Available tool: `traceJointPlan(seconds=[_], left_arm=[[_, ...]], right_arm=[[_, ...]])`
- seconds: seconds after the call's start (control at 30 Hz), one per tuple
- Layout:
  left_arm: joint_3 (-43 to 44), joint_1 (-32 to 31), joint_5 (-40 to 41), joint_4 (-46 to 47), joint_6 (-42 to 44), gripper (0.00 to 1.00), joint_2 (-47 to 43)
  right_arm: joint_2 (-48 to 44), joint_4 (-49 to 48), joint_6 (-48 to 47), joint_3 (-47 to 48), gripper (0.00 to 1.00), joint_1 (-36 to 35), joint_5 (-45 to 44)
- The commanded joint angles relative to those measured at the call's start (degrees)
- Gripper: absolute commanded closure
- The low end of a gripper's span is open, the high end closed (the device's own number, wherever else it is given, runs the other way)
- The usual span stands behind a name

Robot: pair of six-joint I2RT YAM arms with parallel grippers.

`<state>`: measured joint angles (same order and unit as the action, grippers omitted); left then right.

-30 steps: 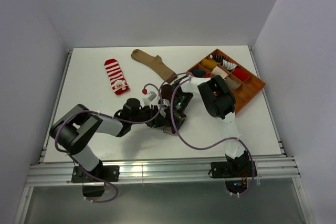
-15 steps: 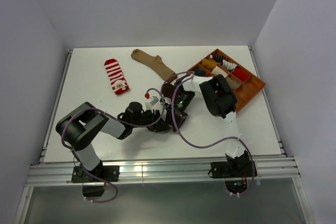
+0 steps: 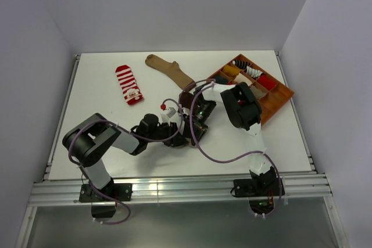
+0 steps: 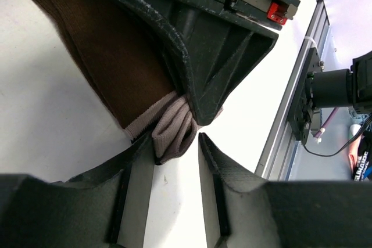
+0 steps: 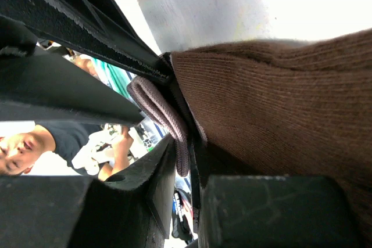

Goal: Roll the socks
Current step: Roll the sock at the center of the board.

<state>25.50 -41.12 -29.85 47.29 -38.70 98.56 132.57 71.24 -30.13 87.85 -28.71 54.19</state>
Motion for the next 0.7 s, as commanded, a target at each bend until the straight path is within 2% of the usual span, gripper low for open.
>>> traceJointPlan(seconds=[0.0, 0.13, 0.3, 0.43, 0.47, 0.67], left_arm=[[0.60, -0.62, 0.75, 0.44, -0.24, 0.62, 1.02], [1.48, -0.89, 1.19, -1.32, -0.68, 0.74, 1.37], [2.54, -0.98, 0.84, -4.48, -2.17, 0.99, 1.46], [3.59, -0.98, 2.07, -10.62, -2.79, 1.00, 0.23], [3.94, -0.98, 2.51, -12.20, -2.87, 1.00, 0.05], [5.79, -0.98, 3.13, -20.12, -4.02, 1.00, -0.48]], right_arm=[[1.02, 1.27, -0.46, 1.97, 0.80, 0.50, 1.09], [1.11, 1.18, -0.19, 2.06, 0.80, 0.58, 0.91], [0.23, 0.04, 0.60, 1.53, 0.80, 0.58, -0.14], [-1.78, -3.03, 2.97, 0.30, 0.77, 0.58, -2.60], [-2.23, -4.43, 3.58, 0.04, 0.73, 0.58, -3.12], [-4.43, -7.78, 6.40, -0.93, 0.64, 0.58, -6.12]])
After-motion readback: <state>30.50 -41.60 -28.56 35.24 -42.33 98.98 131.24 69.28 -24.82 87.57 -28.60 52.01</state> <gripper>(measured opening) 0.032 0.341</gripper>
